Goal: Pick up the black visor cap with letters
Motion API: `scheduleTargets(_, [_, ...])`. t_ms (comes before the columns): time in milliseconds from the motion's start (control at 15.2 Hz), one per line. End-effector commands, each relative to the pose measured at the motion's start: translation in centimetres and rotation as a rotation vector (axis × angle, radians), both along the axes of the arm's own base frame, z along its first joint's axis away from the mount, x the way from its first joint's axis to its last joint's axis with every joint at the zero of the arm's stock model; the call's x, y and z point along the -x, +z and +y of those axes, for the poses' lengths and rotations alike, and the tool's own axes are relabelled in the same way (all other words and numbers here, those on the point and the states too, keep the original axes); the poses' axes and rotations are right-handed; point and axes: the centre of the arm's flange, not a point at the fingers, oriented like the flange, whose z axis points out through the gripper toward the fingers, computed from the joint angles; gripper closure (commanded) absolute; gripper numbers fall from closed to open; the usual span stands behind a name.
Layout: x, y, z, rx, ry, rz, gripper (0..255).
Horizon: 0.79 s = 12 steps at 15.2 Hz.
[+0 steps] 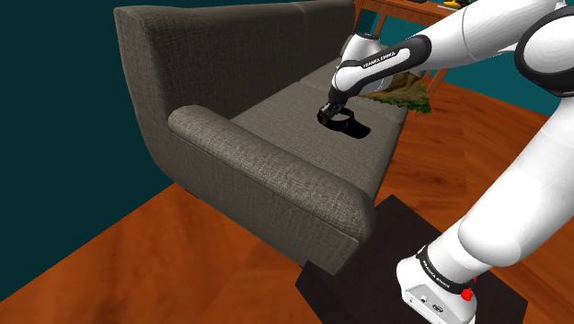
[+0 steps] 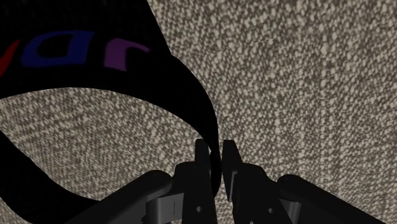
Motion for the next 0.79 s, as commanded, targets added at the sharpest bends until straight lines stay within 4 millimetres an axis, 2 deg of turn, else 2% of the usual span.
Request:
scheduleTargets(0, [0.0,0.0,0.0,0.0,0.0,0.0,255])
scheduleTargets(198, [0.0,0.0,0.0,0.0,0.0,0.0,255])
scheduleTargets(726, [0.0,4.3,0.0,0.0,0.0,0.0,255])
